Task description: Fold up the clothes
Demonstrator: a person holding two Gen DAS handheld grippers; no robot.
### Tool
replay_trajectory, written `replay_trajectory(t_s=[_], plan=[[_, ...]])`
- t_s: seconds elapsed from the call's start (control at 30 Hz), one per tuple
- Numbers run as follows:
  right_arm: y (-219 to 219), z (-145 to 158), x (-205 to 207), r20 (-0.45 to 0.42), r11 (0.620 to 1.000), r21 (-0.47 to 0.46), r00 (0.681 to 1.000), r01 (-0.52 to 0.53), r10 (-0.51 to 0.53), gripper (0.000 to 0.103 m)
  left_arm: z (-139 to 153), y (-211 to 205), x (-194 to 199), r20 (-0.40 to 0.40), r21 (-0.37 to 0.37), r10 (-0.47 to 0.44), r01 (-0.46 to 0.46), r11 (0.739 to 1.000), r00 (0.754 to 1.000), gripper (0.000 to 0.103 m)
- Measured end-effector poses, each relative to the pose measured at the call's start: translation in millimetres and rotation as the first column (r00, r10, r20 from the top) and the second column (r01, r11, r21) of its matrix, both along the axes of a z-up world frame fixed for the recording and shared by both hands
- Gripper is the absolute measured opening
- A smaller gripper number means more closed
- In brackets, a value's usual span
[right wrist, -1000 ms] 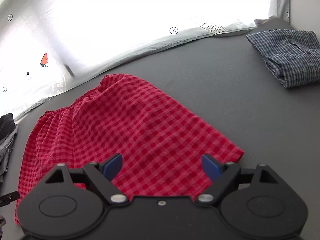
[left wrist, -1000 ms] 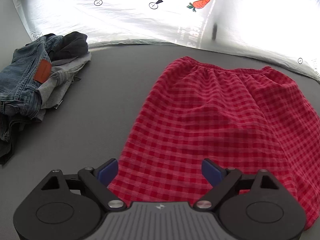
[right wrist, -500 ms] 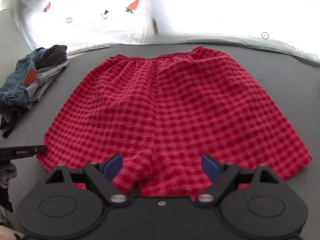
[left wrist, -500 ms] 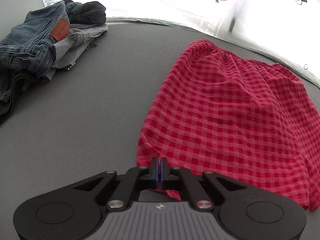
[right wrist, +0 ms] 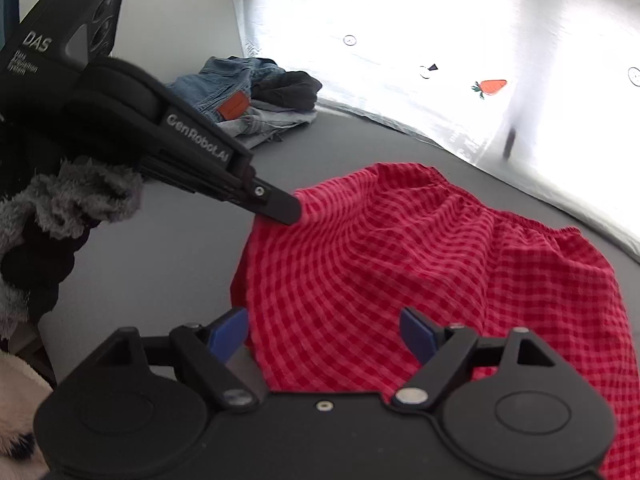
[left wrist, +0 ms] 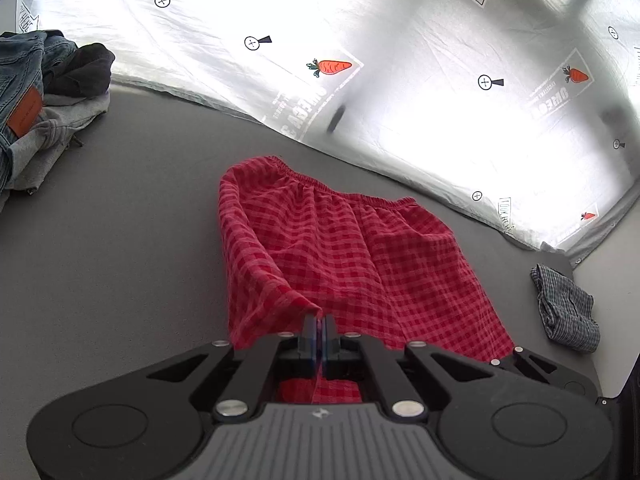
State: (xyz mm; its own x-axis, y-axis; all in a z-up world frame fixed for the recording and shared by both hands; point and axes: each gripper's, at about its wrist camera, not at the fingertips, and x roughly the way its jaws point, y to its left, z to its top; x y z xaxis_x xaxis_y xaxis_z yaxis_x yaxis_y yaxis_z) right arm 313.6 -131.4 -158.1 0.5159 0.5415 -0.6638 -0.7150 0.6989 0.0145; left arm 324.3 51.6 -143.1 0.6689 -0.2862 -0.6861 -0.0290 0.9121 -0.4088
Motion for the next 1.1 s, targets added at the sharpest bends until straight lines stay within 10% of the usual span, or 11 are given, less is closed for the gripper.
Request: replay_trajectory(t_s=[0.4, 0.67, 0.87, 1.1], plan=[[62.1, -5.0, 6.1, 0.103, 0.996, -0.03, 0.991, -0.079, 0.082, 0.067, 12.0, 22.4, 2.7, -0.02, -0.159, -0.004, 0.001, 0.987, 1.0, 0.002], [66.4, -7.3, 5.7, 0.171, 0.994, -0.106, 0.985, -0.017, 0.035, 0.006, 19.9, 28.5, 4.4, -0.012, -0.178, -0.012, 0.009, 0.984, 1.0, 0.003], [39.1, 1.1, 9.0, 0.113, 0.997, -0.074, 0.993, 0.023, -0.014, 0.003, 31.4, 52.1, 5.6, 0.072, -0.217, 0.067, -0.049, 0.975, 0.995, 0.077], [25.2, 2.9, 27.1, 0.064, 0.999, -0.052, 0.998, 0.009, -0.006, 0.003, -13.0, 78.2, 92.1, -0.147, -0.159, 0.244, -0.267, 0.951, 0.959, 0.079]])
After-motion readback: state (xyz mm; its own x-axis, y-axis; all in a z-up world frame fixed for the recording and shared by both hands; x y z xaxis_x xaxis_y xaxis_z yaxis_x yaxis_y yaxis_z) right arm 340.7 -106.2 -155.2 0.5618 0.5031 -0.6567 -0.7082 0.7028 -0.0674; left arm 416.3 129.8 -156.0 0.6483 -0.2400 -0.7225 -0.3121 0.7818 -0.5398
